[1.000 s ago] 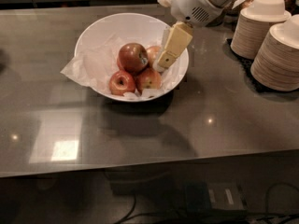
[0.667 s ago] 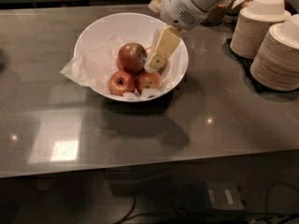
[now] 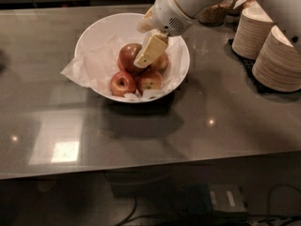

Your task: Pick apple from white bowl

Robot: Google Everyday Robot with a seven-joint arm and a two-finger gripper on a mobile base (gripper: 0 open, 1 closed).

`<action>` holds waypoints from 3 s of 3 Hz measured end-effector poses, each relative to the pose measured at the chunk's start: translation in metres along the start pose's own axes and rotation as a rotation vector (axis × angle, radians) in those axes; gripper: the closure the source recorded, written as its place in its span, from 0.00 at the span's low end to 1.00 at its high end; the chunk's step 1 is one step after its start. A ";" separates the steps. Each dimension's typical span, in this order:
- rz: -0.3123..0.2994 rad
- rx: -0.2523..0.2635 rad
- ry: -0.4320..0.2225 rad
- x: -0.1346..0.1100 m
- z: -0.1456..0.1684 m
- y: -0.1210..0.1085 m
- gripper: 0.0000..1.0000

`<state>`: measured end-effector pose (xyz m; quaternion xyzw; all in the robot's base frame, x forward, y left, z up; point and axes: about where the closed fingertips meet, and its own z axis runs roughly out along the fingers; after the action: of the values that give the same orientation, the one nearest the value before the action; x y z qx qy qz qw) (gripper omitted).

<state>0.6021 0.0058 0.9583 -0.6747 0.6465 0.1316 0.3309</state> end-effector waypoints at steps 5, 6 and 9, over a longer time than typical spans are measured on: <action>-0.004 -0.107 -0.031 -0.008 0.031 0.015 0.28; -0.004 -0.114 -0.033 -0.009 0.034 0.016 0.34; 0.001 -0.118 -0.037 -0.007 0.036 0.016 0.98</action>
Offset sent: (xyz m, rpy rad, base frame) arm 0.0099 0.0056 -0.0139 0.0023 0.0342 0.0169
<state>0.5950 0.0347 0.9316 -0.6903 0.6317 0.1819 0.3024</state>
